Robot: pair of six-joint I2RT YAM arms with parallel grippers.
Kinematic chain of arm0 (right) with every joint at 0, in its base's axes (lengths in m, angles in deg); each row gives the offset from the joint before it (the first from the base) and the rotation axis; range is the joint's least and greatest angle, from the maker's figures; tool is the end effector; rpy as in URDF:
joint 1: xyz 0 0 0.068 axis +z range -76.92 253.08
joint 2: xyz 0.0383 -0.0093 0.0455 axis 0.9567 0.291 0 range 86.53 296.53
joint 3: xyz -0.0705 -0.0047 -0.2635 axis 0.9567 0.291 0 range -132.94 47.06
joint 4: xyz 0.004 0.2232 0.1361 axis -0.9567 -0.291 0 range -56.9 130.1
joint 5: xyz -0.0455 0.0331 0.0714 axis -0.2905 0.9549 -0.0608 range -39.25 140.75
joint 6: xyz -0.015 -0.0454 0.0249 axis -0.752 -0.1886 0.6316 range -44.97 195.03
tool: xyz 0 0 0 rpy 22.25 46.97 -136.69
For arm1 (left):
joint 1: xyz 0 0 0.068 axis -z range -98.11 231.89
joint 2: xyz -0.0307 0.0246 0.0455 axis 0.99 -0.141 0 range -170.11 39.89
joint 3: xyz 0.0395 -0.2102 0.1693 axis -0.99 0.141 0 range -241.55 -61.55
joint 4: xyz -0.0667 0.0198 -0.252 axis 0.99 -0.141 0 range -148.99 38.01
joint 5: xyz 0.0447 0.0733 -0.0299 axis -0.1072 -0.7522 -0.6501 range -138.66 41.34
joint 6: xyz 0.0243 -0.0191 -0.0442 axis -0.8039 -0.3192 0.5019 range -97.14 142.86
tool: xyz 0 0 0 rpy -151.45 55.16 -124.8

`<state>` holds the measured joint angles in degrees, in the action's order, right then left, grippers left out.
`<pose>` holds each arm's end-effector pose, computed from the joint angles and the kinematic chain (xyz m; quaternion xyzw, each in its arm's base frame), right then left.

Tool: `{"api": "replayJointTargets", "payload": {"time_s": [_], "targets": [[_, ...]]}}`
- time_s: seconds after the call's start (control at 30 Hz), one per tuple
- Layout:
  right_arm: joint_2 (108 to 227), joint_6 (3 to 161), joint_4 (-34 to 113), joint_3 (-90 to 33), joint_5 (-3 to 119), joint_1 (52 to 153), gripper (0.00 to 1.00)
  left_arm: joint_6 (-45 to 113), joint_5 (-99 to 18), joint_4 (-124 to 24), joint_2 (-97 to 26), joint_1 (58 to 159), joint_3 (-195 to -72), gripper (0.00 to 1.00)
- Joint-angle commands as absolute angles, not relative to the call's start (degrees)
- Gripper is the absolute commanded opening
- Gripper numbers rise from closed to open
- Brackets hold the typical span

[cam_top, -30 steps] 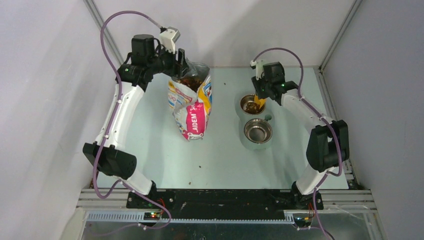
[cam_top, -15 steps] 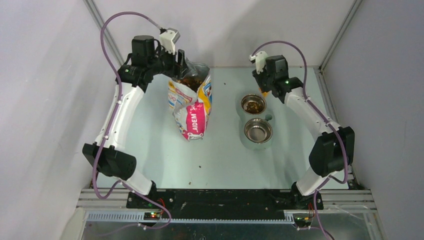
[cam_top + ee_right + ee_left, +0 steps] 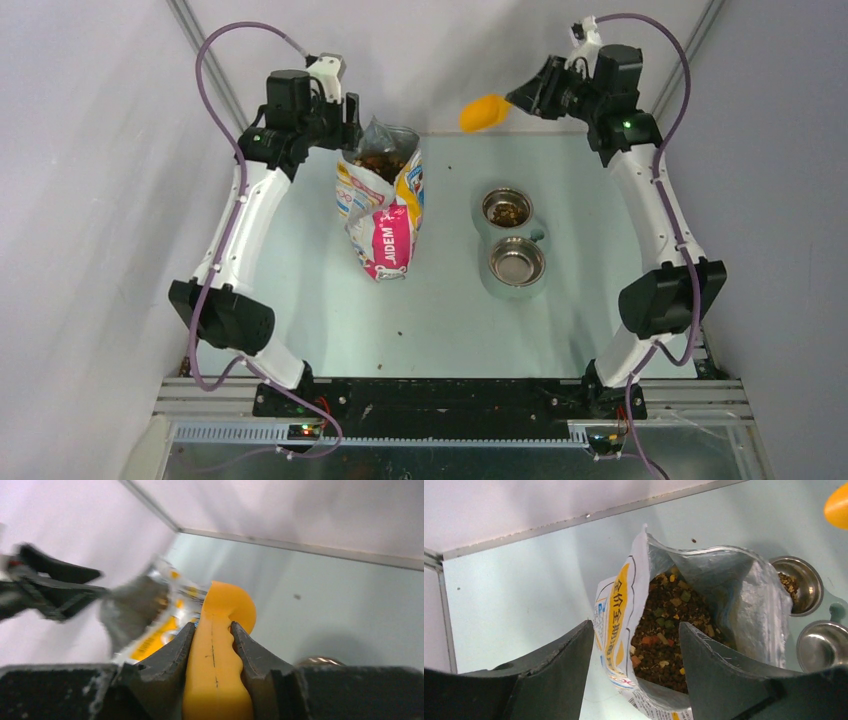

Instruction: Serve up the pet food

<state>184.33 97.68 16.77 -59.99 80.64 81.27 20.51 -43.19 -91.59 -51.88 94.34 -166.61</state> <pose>0.3833 0.0730 0.4481 -0.0615 0.7757 0.3540 0.5188 0.3420 -0.0789 0.4435 0.1343 0.8382 -0.0867 0.5215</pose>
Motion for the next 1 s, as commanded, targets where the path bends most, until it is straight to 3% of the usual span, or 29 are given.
{"api": "replayJointTargets", "payload": {"time_s": [0.0,0.47,0.7,0.97], "targets": [[188.13,111.84,25.52,-67.62,89.31,85.25,0.00,26.11,-44.41,-90.84,-53.72,93.25,-168.82,0.70],[195.48,104.75,23.45,-77.59,84.61,95.62,0.00,25.58,-44.37,-92.86,-54.55,93.23,-166.92,0.66],[197.05,90.86,16.25,-81.16,79.41,100.18,0.00,24.45,-44.57,-94.95,-56.53,93.23,-168.49,0.52],[205.89,82.61,3.82,-96.06,73.52,103.65,0.00,24.62,-40.70,-96.15,-57.76,93.23,-169.38,0.34]]}}
